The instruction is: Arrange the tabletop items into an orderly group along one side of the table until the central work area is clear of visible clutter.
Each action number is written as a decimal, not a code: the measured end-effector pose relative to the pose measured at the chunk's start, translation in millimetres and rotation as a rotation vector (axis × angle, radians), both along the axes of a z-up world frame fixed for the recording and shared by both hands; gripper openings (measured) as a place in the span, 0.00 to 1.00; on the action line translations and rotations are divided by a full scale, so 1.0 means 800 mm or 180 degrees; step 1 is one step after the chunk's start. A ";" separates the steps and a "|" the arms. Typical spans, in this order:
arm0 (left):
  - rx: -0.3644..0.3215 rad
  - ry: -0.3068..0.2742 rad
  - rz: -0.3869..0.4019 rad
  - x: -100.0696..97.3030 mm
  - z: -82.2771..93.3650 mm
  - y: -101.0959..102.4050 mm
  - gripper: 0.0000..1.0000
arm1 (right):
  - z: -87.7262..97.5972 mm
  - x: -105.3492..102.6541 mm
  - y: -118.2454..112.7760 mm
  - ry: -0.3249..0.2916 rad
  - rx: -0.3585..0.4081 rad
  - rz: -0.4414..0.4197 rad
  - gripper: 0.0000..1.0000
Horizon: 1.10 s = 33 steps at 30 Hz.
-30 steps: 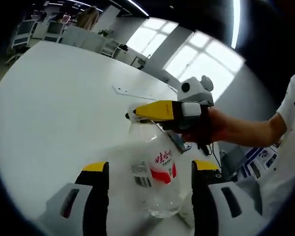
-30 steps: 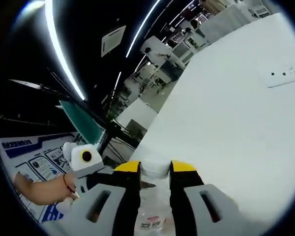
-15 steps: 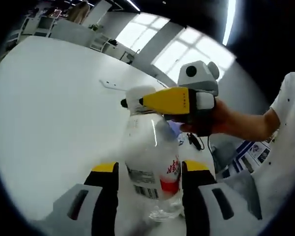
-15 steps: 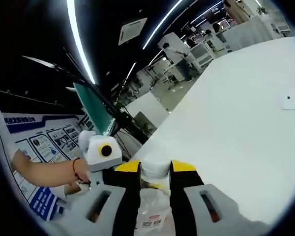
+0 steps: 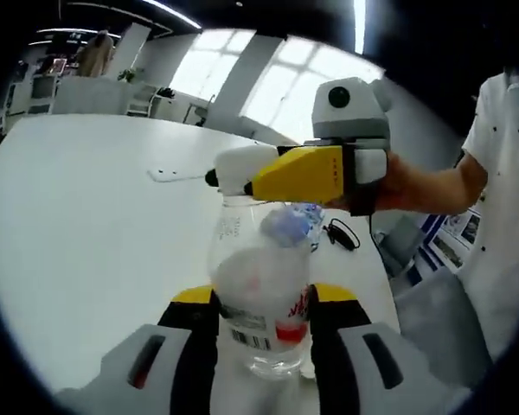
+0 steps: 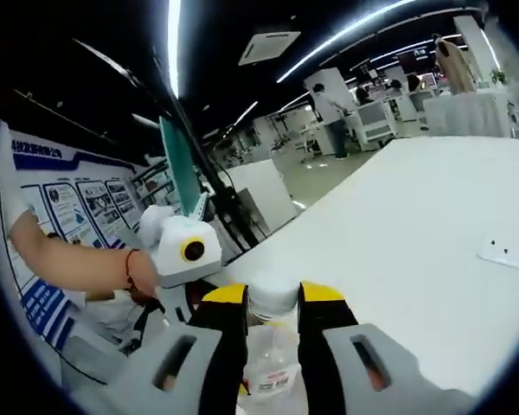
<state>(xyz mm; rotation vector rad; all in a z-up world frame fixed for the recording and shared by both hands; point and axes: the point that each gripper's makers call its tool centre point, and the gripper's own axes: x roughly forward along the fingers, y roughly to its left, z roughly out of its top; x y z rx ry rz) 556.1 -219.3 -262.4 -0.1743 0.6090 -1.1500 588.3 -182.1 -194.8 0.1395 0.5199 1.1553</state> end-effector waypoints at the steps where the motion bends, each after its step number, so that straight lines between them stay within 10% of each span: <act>1: -0.0004 -0.0019 -0.0008 0.000 0.002 -0.002 0.40 | 0.002 -0.001 -0.002 -0.0069 -0.0015 0.0012 0.19; 16: 0.0153 -0.0501 -0.0239 0.020 0.022 -0.047 0.39 | 0.029 -0.008 -0.047 -0.0992 -0.0445 -0.0013 0.20; 33: 0.0227 -0.0767 -0.0459 0.047 0.029 -0.100 0.39 | 0.034 0.007 -0.101 -0.1371 -0.0891 -0.0070 0.20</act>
